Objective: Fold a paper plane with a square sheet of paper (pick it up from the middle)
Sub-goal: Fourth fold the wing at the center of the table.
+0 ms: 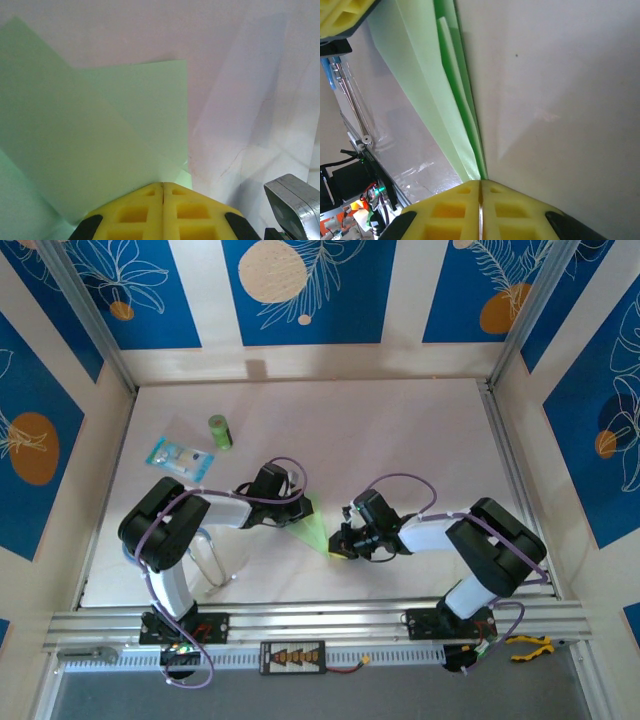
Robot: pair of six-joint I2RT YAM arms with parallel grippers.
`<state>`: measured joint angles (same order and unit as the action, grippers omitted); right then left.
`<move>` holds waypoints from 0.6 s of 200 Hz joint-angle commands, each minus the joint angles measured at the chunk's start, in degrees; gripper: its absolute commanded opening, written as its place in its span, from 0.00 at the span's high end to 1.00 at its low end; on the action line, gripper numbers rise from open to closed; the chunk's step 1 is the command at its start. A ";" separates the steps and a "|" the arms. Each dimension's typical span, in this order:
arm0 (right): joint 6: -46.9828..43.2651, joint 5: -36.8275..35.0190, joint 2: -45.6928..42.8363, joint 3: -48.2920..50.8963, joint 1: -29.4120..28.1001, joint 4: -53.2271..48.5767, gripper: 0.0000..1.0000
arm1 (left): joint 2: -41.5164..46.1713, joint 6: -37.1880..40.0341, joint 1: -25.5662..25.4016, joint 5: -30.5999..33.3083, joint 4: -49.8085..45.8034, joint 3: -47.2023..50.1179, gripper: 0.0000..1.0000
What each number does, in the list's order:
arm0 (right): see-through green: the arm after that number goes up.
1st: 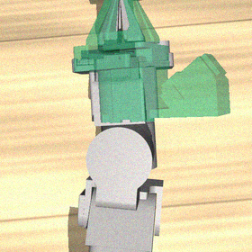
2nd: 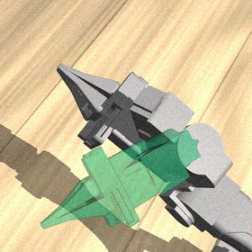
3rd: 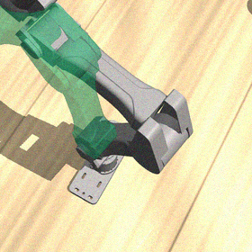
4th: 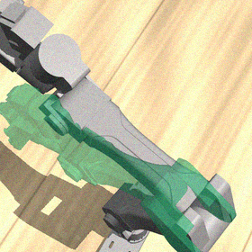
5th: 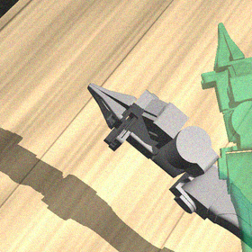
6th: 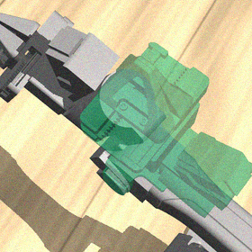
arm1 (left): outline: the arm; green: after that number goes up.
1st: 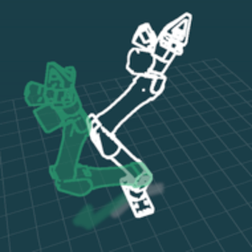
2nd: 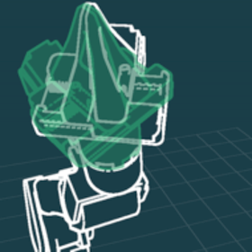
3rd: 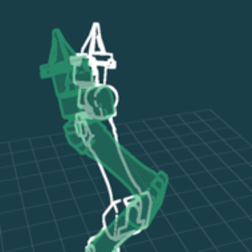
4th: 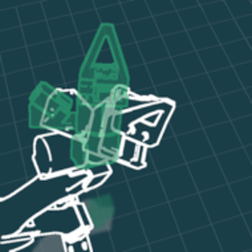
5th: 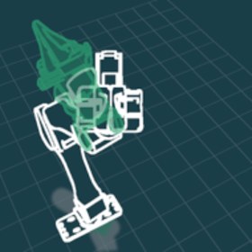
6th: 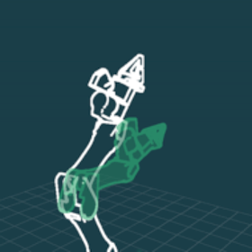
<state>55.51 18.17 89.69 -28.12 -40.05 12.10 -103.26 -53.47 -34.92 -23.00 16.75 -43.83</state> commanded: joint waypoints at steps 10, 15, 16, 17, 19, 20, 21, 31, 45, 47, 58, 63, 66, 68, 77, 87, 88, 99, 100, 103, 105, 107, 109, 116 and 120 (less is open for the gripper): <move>-1.20 0.78 -0.21 0.74 -0.11 -7.53 0.93 | -1.68 1.04 -0.24 2.62 -5.85 0.59 0.98; -1.28 0.50 -0.30 0.62 -0.10 -8.14 0.93 | -1.68 0.96 -0.21 2.74 -5.85 0.64 0.98; -1.28 0.44 -0.35 0.57 -0.11 -8.27 0.93 | -1.68 0.98 -0.22 2.76 -5.85 0.61 0.98; -1.28 0.36 -0.37 0.54 -0.07 -8.43 0.93 | -1.68 0.95 -0.23 2.78 -5.85 0.60 0.98; -1.34 0.30 -0.39 0.46 -0.10 -8.63 0.93 | -1.68 0.92 -0.19 2.74 -5.85 0.62 0.98; -1.44 0.25 -0.43 0.40 -0.11 -8.74 0.93 | -1.68 0.92 -0.17 2.72 -5.85 0.60 0.98; -1.49 0.22 -0.46 0.37 -0.11 -8.84 0.93 | -1.68 0.92 -0.21 2.76 -5.85 0.60 0.98; -1.88 0.35 -0.82 0.26 -0.28 -9.27 0.92 | -1.63 0.99 -0.24 2.74 -6.04 0.59 0.98; -2.09 0.35 -1.56 0.28 -0.37 -9.99 0.88 | -1.50 1.02 -0.24 2.92 -6.15 0.70 0.98; -2.14 0.30 -1.65 0.33 -0.42 -10.06 0.88 | -1.44 1.01 -0.17 2.91 -6.13 0.69 0.98; -2.49 0.28 -2.24 0.57 -0.55 -10.60 0.88 | -1.41 1.00 -0.20 2.91 -6.22 0.68 0.98; -2.74 0.24 -2.48 0.57 -0.64 -11.03 0.88 | -1.41 1.01 -0.22 2.90 -6.21 0.71 0.98; -2.89 0.19 -2.58 0.59 -0.68 -11.26 0.87 | -1.41 1.00 -0.20 2.96 -6.21 0.79 0.98; -3.00 0.15 -2.63 0.54 -0.72 -11.45 0.87 | -1.41 1.00 -0.23 2.96 -6.21 0.71 0.98; -3.34 -0.19 -2.87 0.54 -0.73 -12.43 0.87 | -1.50 1.08 -0.20 2.90 -6.22 0.68 0.98; -3.81 -0.66 -3.03 0.73 -0.77 -13.14 0.88 | -1.49 1.00 -0.19 2.92 -6.12 0.68 0.98; -3.86 -0.67 -2.99 0.76 -0.79 -13.15 0.88 | -1.50 1.00 -0.21 2.90 -6.12 0.68 0.98; -4.17 -0.67 -2.66 0.87 -0.78 -13.10 0.90 | -1.50 0.91 -0.18 2.92 -6.04 0.68 0.98; -4.17 -0.68 -2.62 0.87 -0.80 -13.12 0.91 | -1.55 0.87 -0.21 2.90 -5.99 0.68 0.98; -4.25 -0.68 -2.45 0.88 -0.80 -13.15 0.91 | -1.52 0.84 -0.23 2.80 -5.94 0.68 0.98; -4.26 -0.64 -2.36 0.88 -0.81 -13.15 0.91 | -1.55 0.85 -0.24 2.84 -5.94 0.68 0.98; -4.26 -0.56 -2.22 0.83 -0.84 -13.15 0.91 | -1.58 0.83 -0.24 2.80 -5.90 0.68 0.98; -4.31 -0.59 -2.10 0.82 -0.82 -13.15 0.91 | -1.59 0.87 -0.24 2.84 -5.87 0.70 0.98; -4.36 -0.64 -1.67 0.59 -0.89 -13.39 0.91 | -1.63 0.78 -0.19 2.75 -5.82 0.68 0.98; -4.31 -0.76 -1.42 0.40 -0.99 -13.56 0.91 | -1.59 0.81 -0.23 2.72 -5.84 0.68 0.98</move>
<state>52.38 17.78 87.15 -28.49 -40.29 5.06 -103.26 -53.47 -35.00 -22.98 16.69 -43.83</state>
